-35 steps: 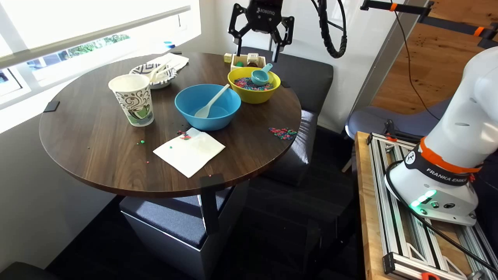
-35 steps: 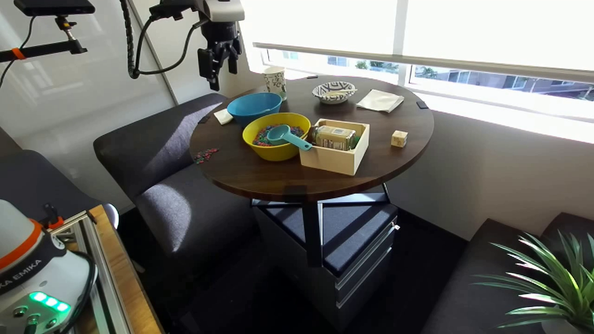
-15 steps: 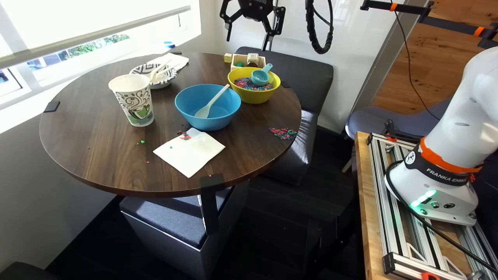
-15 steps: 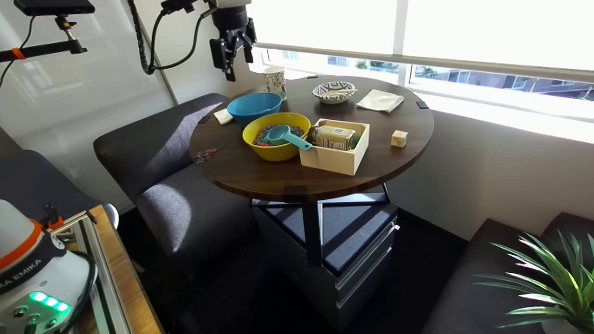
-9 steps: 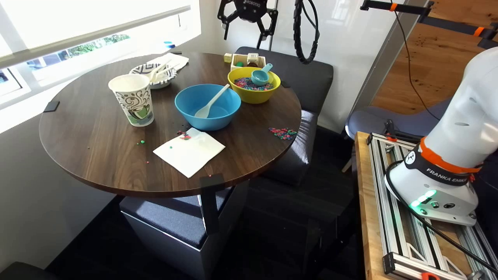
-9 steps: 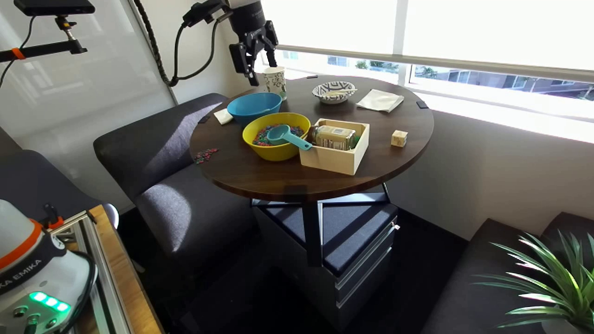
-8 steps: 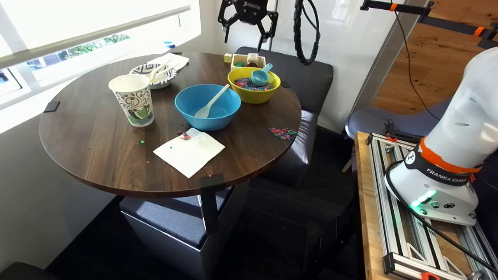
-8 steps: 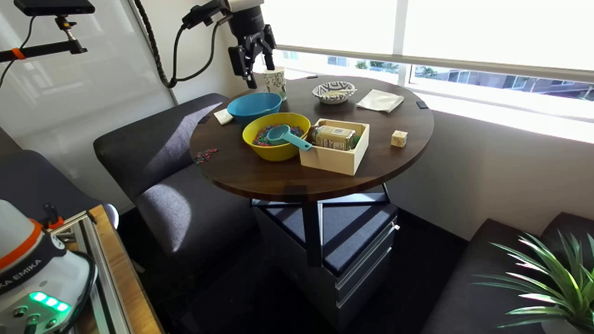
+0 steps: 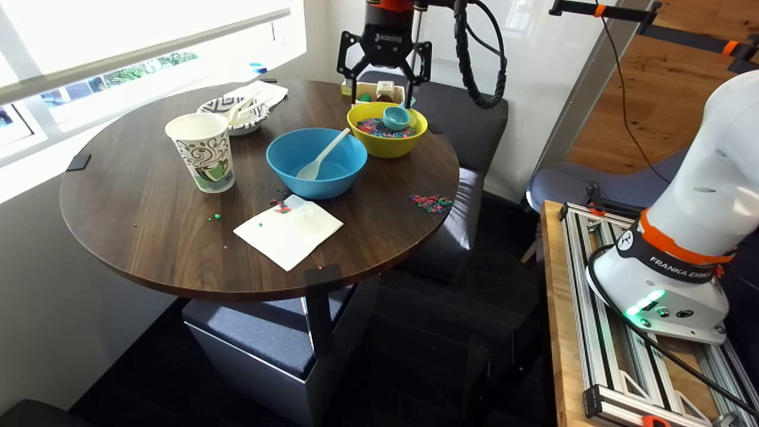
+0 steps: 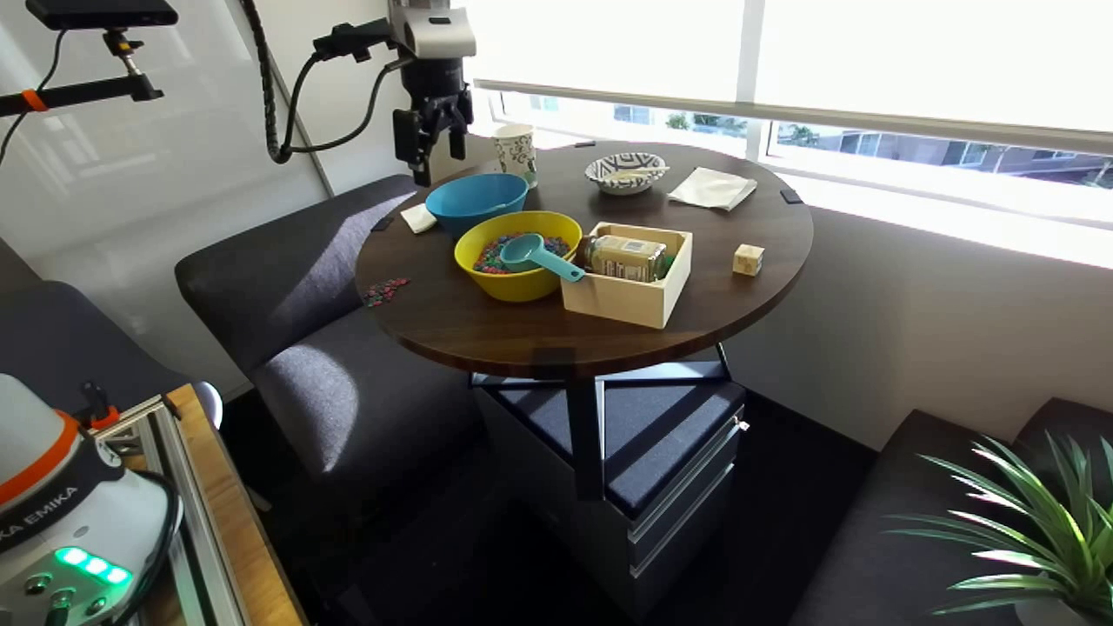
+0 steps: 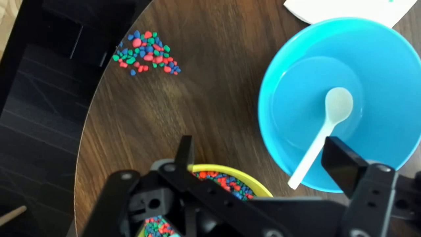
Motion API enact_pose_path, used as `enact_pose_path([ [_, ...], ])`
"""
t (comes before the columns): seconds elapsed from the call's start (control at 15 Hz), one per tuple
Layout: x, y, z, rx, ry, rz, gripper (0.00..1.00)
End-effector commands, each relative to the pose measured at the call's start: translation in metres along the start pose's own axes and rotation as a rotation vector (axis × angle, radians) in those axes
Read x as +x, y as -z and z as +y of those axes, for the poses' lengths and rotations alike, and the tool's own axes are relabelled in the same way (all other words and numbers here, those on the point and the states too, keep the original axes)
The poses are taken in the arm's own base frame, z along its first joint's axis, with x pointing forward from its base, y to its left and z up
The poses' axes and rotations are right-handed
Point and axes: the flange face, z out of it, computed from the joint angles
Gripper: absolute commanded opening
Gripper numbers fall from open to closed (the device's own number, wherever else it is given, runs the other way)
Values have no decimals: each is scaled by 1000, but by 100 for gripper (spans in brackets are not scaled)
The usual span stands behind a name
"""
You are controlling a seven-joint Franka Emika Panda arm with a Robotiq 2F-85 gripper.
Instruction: Put the blue bowl on the white bowl
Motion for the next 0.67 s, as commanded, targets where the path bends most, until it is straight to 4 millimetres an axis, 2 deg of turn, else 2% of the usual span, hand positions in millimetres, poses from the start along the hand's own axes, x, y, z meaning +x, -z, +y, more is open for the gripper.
enact_pose_path([
  [0.0, -2, -2, -2, -1, -22, -9, 100],
  [0.2, -4, -5, -6, 11, -60, -12, 100],
  [0.33, -6, -15, -7, 20, -65, -38, 100],
  [0.6, -8, -31, 7, 41, 157, -138, 100],
])
